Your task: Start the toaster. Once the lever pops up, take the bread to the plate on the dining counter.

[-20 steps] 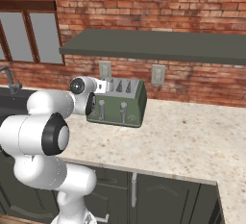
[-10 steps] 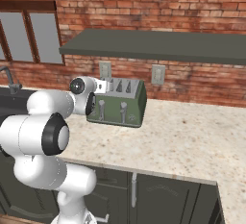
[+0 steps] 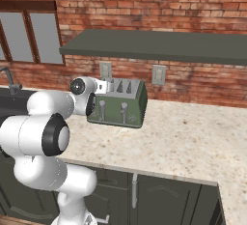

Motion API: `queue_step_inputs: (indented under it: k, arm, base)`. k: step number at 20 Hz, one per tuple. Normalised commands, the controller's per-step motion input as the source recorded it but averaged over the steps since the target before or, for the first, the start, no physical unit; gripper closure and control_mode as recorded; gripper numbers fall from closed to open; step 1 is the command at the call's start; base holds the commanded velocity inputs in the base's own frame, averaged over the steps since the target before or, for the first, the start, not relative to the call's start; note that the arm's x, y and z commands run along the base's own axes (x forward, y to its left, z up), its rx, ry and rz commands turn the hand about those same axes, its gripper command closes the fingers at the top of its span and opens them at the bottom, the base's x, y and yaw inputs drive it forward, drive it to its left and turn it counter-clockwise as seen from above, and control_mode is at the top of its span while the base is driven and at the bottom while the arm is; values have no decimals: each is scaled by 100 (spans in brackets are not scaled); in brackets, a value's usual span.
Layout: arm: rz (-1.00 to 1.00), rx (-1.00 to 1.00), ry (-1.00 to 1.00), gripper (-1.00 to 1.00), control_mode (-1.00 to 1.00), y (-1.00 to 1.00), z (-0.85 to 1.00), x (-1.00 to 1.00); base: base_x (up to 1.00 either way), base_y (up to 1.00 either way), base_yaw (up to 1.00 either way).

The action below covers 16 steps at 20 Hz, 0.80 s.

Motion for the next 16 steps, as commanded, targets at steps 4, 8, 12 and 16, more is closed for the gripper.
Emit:
queue_step_inputs:
  k: [4,8,12,16]
  arm:
    - [0,0,0,-100,-100,0,0,0]
    - [0,0,0,-100,-100,0,0,0]
    - [0,0,0,-100,-100,0,0,0]
    - [0,0,0,-100,-100,0,0,0]
  base:
    - [0,0,0]
    - [0,0,0]
    - [0,0,0]
    - [0,0,0]
